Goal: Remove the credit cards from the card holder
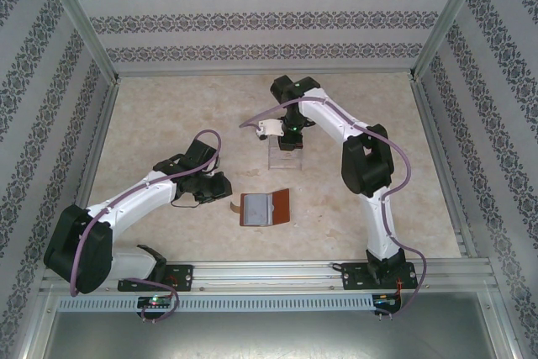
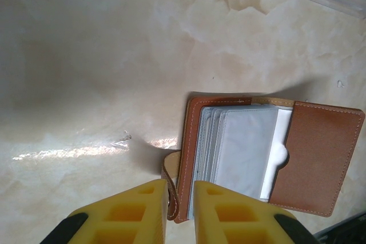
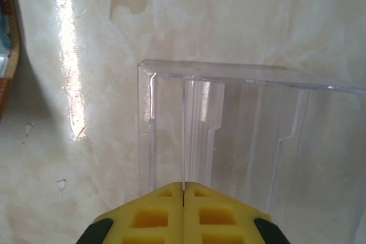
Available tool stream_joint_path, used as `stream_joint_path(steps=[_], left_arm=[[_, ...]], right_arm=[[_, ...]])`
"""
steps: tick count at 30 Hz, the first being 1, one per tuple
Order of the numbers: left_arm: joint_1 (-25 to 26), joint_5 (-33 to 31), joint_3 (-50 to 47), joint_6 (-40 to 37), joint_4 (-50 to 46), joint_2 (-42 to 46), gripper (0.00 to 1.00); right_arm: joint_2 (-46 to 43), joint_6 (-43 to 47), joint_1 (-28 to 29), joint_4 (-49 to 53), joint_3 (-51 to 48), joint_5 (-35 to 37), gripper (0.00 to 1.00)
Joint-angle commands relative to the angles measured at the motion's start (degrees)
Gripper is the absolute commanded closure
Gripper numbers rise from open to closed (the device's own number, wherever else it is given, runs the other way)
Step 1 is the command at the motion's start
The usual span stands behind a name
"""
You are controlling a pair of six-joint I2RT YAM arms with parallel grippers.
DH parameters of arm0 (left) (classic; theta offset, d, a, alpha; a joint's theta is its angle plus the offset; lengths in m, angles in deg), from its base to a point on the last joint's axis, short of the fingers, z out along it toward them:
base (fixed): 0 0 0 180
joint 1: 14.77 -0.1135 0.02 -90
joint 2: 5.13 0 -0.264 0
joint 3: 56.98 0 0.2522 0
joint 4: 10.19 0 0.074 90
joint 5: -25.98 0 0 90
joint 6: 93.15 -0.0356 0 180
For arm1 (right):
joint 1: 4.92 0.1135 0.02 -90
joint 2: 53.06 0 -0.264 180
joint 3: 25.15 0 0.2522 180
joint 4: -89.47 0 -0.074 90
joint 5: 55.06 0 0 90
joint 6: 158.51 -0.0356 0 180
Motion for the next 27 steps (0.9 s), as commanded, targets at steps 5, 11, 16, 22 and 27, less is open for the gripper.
stream_joint_path(steps=[5,11,16,22,27], left_arm=[[-0.7,0.9,-0.8,-0.3,1.0,-0.4,0.81],[-0.7,0.8,-1.3,-0.2,1.1,-0.3,0.81],[-0.7,0.7,-1.3,-0.1,1.0,-0.2,0.81],[-0.7,0.7,-0.9,0.0,1.4,-0.2,0.81],[-0.7,1.3,-0.2,-0.2,1.4,-0.5,0.81]], right_arm=[[4.7,1.9,-0.4,7.8,4.8,-4.3,1.0],[7.2,1.7,-0.4,8.5,5.6,-4.5,1.0],[6.2,1.3,-0.4,8.1,5.9,-2.7,0.78],[1.1,0.7,-0.4,4.3,5.0,-0.3,0.72],[-2.4,0.3,0.1,-0.9,1.8,2.5,0.69]])
